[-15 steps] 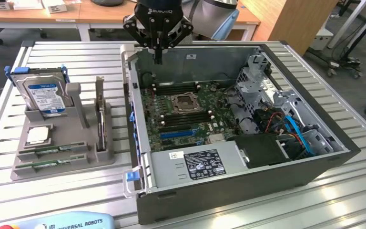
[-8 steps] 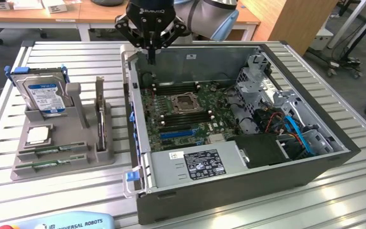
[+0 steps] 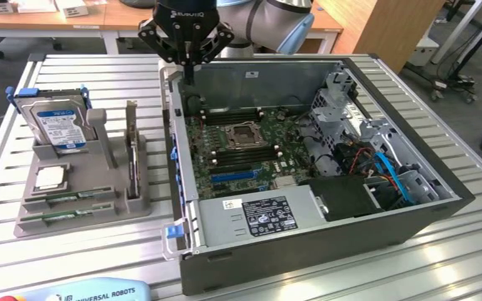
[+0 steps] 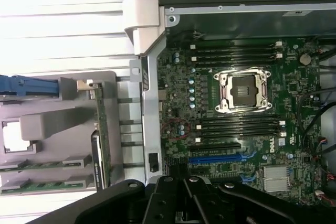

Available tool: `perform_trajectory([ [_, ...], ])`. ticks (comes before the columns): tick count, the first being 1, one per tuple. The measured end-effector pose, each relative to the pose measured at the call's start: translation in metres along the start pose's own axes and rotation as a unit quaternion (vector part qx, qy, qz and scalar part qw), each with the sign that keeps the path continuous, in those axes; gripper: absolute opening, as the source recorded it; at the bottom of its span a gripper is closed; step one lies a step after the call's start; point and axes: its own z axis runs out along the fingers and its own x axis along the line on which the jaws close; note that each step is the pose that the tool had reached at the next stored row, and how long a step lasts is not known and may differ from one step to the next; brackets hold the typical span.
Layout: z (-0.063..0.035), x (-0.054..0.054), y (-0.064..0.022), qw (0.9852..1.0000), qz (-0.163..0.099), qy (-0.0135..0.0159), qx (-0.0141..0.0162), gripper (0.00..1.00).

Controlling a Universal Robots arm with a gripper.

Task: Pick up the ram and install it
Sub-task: 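Reach for the ram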

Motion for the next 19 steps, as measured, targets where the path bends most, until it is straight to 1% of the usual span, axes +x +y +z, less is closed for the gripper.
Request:
perform_trajectory([
  [15, -0.0007, 0.030, -0.0022, 1.0000, 0.000, 0.0000, 0.0000, 0.10],
  [19, -0.0009, 0.043, -0.0031, 1.0000, 0.000, 0.0000, 0.0000, 0.10],
])
